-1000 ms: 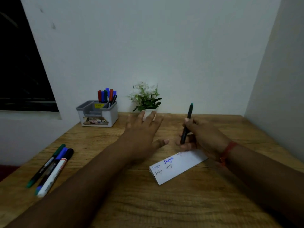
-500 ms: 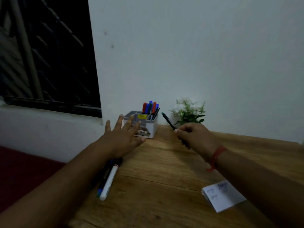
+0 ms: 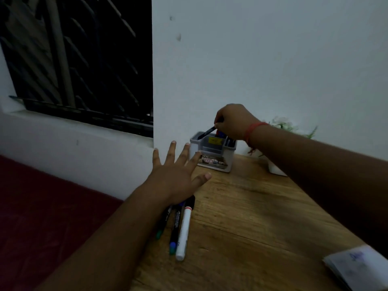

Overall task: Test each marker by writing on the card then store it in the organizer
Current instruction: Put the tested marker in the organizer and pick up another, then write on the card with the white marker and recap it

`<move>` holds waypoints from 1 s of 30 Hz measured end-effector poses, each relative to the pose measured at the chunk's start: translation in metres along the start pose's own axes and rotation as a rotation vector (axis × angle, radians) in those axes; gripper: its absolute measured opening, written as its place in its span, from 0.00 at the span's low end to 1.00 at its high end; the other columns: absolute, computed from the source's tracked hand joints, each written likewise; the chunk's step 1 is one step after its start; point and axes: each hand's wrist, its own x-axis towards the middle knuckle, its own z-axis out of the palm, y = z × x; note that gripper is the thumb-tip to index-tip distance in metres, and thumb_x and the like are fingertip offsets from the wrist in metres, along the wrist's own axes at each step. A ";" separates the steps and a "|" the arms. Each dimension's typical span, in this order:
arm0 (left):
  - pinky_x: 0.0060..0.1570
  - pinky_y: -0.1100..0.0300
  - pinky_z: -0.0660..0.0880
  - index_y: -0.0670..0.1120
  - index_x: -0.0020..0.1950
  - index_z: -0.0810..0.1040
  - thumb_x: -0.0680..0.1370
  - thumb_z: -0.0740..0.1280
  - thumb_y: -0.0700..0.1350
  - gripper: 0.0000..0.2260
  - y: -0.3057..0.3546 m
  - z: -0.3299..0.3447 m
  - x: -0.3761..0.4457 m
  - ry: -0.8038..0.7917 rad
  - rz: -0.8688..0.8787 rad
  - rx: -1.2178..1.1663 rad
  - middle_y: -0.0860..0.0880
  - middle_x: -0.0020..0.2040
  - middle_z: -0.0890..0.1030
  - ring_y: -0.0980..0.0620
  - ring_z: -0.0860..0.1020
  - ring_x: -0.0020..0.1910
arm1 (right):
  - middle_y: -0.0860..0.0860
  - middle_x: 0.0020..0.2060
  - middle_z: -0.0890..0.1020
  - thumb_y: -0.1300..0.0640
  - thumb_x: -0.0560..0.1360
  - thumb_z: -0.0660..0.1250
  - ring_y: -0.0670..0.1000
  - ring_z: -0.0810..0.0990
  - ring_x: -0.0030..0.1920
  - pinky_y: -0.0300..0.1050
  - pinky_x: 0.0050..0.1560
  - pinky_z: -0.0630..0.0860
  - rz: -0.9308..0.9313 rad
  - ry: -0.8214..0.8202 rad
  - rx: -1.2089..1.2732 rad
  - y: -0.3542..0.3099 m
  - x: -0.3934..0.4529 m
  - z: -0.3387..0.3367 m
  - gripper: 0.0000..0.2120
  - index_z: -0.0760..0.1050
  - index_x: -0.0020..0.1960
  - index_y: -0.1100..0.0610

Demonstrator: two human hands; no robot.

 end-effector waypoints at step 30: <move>0.53 0.53 0.65 0.52 0.43 0.77 0.75 0.67 0.61 0.13 -0.013 -0.013 -0.011 -0.072 0.194 -0.264 0.53 0.51 0.72 0.52 0.67 0.55 | 0.39 0.53 0.78 0.39 0.73 0.64 0.41 0.80 0.47 0.40 0.42 0.75 -0.005 0.050 0.352 0.051 -0.188 -0.025 0.16 0.73 0.58 0.43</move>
